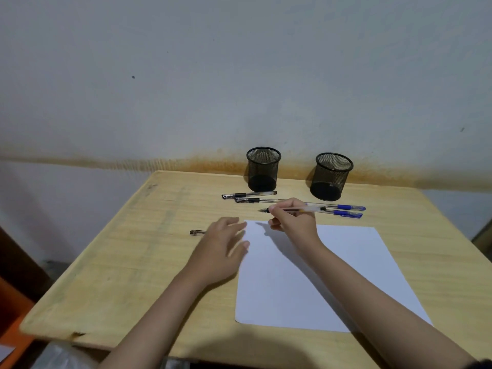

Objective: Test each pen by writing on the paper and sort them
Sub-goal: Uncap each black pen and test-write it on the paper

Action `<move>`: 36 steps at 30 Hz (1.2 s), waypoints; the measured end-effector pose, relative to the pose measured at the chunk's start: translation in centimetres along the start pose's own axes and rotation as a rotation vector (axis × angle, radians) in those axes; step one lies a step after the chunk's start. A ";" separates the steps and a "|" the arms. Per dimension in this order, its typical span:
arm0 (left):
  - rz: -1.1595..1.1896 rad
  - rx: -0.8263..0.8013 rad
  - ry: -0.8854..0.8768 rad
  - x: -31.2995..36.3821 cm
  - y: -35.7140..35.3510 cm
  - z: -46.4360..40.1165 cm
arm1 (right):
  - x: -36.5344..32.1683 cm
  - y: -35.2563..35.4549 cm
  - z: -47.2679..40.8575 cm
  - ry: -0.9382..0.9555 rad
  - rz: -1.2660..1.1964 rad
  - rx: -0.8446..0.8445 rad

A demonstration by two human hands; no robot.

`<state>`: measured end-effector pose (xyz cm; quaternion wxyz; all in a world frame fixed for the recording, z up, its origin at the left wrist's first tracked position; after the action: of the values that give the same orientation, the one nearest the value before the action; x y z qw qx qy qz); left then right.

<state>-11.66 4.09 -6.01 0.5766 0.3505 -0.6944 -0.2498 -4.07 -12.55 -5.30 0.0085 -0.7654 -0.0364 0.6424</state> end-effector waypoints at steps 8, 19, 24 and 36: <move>-0.274 -0.164 -0.022 0.5 -3.5 0.2 | 1.6 -2.6 -2.7 -0.049 0.099 -0.033; -0.451 -0.243 0.013 -0.4 -5.2 0.3 | 2.7 -3.5 -3.6 -0.011 0.183 0.037; -0.474 -0.273 0.022 -0.4 -5.3 0.3 | 2.6 -3.8 -3.4 0.083 0.201 0.019; -0.470 -0.263 0.024 -0.6 -5.3 0.2 | 3.4 -4.2 -3.9 0.050 0.248 -0.020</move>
<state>-10.77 1.15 -10.41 0.5514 0.4273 -0.5488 -0.4606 0.14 -7.97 -7.70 -0.0777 -0.7799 0.0521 0.6188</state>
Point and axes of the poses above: each hand's wrist, its own z-axis away from the middle knuckle, its own y-axis out of the back of the hand, x = y × z, the point moved 8 cm from there along -z, towards the middle knuckle, and after that the axes turned 7 degrees about y, right-handed, at the moved point
